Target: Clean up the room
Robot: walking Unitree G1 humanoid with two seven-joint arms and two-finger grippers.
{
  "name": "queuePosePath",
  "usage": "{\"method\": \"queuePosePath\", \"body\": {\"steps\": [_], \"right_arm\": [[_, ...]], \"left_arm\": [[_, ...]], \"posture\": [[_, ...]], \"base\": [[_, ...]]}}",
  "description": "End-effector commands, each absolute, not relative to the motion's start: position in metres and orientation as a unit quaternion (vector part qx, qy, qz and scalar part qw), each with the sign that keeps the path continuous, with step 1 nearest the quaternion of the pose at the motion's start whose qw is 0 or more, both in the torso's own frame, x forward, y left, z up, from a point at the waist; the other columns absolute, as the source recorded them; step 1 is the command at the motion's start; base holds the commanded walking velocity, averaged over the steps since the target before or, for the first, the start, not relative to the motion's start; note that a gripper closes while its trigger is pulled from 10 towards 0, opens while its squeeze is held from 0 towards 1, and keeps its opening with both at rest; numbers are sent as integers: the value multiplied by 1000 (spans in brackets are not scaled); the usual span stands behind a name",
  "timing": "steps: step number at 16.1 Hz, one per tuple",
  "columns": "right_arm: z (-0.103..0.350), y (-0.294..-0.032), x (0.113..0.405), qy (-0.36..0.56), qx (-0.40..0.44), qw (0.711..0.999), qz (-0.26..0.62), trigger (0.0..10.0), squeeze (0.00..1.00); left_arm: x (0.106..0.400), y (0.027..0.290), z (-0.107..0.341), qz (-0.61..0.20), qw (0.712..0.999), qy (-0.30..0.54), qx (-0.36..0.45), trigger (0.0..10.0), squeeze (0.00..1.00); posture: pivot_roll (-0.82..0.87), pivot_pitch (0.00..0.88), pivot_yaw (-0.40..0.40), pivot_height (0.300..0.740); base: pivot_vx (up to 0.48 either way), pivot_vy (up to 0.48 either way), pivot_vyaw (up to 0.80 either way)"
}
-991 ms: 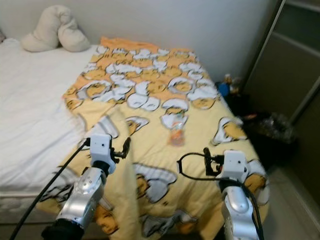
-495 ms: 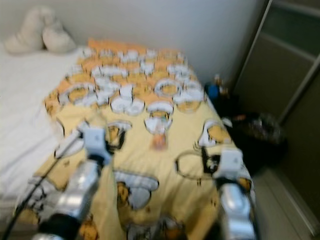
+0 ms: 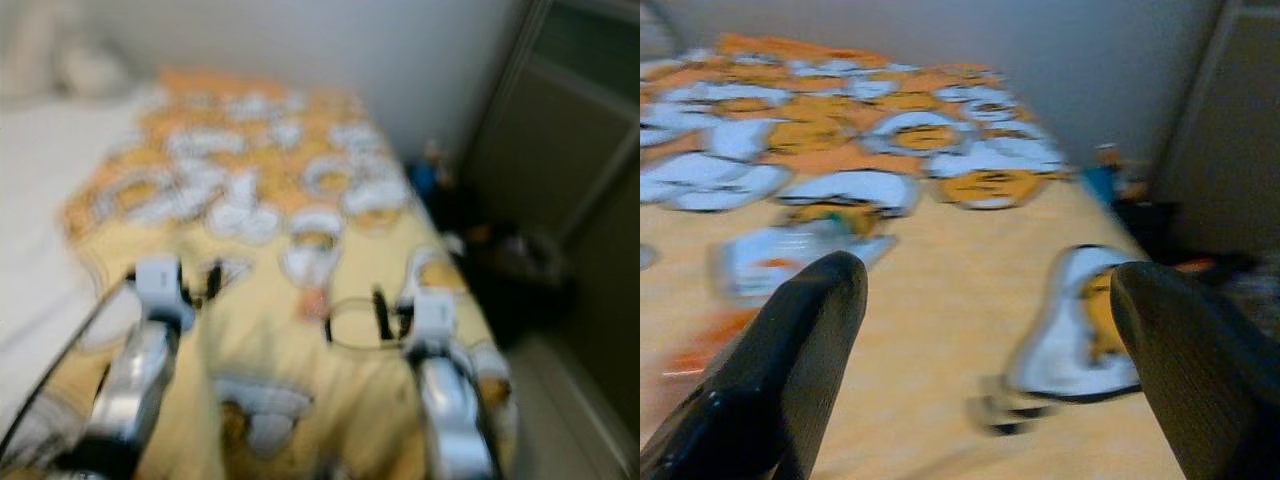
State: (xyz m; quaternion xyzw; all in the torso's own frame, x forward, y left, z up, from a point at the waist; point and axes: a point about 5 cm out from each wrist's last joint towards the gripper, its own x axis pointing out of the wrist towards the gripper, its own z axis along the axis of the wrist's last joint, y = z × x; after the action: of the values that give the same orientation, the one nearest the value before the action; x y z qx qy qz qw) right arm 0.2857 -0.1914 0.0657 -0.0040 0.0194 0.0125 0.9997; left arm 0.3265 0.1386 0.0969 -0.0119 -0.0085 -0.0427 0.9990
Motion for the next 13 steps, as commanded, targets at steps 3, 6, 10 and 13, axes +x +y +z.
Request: {"method": "queuePosePath", "body": {"steps": [3,6,10,13], "right_arm": [[90,-187,312,-4,25,1000,4,10000,24],[110,-181,347,-5,57,998,-17,10000,8],[119,-183,370,14,44,997,-56,10000,0],[123,-173,380,28,37,998,-53,10000,0]], "left_arm": [[331,142,105,-38,999,-19,34,10000,0],[318,146,117,-71,994,-43,71,10000,0],[292,148,132,-162,974,-59,147,10000,0],[265,168,141,-136,976,-44,162,10000,0]], "posture": [[86,0,-37,740],[162,92,-24,740],[261,218,-1,740],[341,315,17,740]], "base": [[0,301,0],[0,0,0],[0,0,0],[0,0,0]]}}
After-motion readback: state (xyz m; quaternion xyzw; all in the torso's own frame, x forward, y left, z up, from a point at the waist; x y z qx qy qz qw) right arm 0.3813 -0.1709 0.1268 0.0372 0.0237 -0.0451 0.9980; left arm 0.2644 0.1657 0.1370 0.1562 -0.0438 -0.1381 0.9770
